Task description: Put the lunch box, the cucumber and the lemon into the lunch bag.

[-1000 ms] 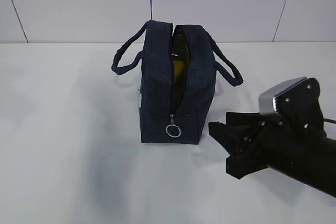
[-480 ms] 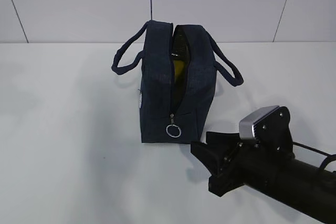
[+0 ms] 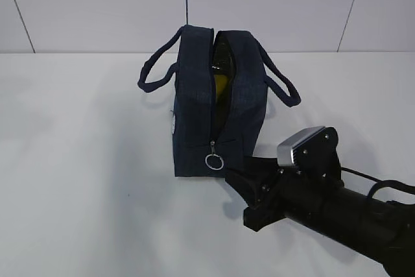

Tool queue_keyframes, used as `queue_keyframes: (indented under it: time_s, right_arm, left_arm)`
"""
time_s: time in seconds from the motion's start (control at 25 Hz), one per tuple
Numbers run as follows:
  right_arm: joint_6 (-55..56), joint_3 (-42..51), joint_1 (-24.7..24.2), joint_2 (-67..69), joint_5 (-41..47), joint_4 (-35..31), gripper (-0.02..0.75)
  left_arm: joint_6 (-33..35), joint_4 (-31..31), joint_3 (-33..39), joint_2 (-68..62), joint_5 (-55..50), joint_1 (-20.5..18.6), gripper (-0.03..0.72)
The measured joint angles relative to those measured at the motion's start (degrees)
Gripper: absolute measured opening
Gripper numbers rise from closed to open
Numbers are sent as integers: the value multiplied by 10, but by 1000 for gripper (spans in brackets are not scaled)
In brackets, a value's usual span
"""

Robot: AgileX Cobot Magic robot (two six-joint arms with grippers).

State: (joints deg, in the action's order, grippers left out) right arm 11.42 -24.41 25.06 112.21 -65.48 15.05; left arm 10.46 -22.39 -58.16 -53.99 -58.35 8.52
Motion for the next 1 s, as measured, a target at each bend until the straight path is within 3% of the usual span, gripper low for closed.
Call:
queue_keyframes:
  time_s: [1.0]
  right_arm:
    - [-20,-113,0,81,-1,27,354]
  left_arm:
    - [0,-3,0,0,19,0,240]
